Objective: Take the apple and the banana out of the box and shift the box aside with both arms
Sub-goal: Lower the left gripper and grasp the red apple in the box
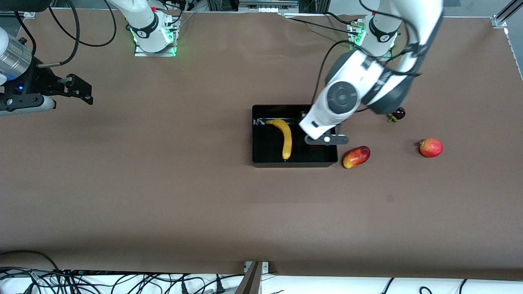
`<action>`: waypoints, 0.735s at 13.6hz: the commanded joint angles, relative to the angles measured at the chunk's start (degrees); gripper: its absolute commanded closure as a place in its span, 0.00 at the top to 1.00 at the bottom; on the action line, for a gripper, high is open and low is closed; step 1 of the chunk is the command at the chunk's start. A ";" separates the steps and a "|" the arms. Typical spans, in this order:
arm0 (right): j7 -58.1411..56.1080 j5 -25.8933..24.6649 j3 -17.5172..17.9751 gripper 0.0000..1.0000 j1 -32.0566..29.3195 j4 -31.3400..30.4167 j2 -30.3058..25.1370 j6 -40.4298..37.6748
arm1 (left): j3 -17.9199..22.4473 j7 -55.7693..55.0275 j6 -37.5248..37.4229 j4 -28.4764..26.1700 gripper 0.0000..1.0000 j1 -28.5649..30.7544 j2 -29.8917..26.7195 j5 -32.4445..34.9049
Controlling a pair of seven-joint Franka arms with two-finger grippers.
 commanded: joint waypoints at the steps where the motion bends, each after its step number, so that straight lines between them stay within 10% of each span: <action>1: 0.39 -0.06 0.23 1.00 -0.31 1.09 0.32 -0.30 | -0.04 -1.83 6.98 -7.89 1.00 -0.08 -2.01 4.52; 10: 0.39 -0.06 0.23 1.00 -0.40 1.09 0.32 -0.30 | -0.04 -10.95 17.37 -13.61 1.00 -1.14 2.73 12.76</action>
